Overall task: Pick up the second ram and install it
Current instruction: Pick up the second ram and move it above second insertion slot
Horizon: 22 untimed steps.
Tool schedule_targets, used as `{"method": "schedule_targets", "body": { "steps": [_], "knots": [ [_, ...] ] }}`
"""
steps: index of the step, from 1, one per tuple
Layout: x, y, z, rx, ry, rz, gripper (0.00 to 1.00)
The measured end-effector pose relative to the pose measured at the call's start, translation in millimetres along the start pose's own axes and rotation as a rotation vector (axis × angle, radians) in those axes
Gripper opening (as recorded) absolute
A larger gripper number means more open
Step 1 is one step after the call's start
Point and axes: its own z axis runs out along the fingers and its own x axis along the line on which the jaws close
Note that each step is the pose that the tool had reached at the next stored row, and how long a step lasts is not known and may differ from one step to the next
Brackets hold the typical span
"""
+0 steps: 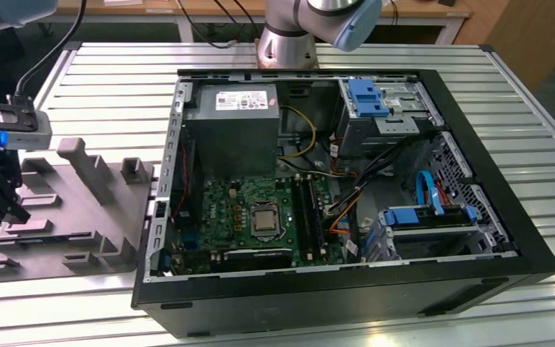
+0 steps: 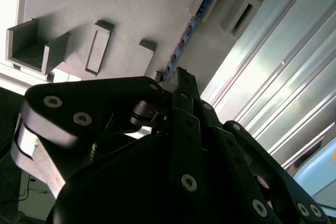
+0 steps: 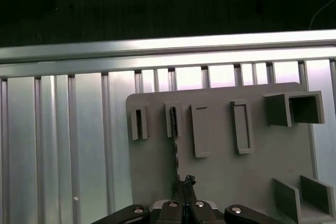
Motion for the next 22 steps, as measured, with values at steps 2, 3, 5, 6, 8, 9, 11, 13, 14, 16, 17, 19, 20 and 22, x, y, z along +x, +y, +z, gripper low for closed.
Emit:
{"method": "schedule_targets", "body": {
  "steps": [2, 3, 5, 6, 8, 9, 11, 13, 14, 16, 17, 19, 20, 22],
  "knots": [
    [0.0, 0.0, 0.2, -0.0002, 0.0002, -0.001, 0.1],
    [0.0, 0.0, 0.2, -0.0003, 0.0003, -0.001, 0.1],
    [0.0, 0.0, 0.5, -0.0001, 0.0001, -0.001, 0.1],
    [0.0, -0.1, 1.2, 0.0002, -0.0001, -0.001, 0.1],
    [0.1, -0.1, 2.6, 0.0, 0.0001, -0.003, 0.1],
    [0.1, -0.2, 3.5, -0.0002, 0.0003, -0.003, 0.1],
    [0.2, -0.3, 5.9, -0.0002, 0.0003, -0.005, 0.1],
    [0.2, -0.4, 8.4, -0.0002, 0.0004, -0.008, 0.1],
    [0.3, -0.5, 9.6, -0.0002, 0.0004, -0.009, 0.1],
    [0.3, -0.5, 11.4, -0.0002, 0.0006, -0.012, 0.1],
    [0.3, -0.6, 11.9, -0.0003, 0.0007, -0.013, 0.1],
    [0.5, -0.5, 12.9, -0.0005, 0.0009, -0.016, 0.1],
    [0.6, -0.5, 13.3, -0.0006, 0.001, -0.018, 0.1],
    [1.3, -0.6, 14.5, -0.0006, 0.0011, -0.023, 0.1]
  ]
}}
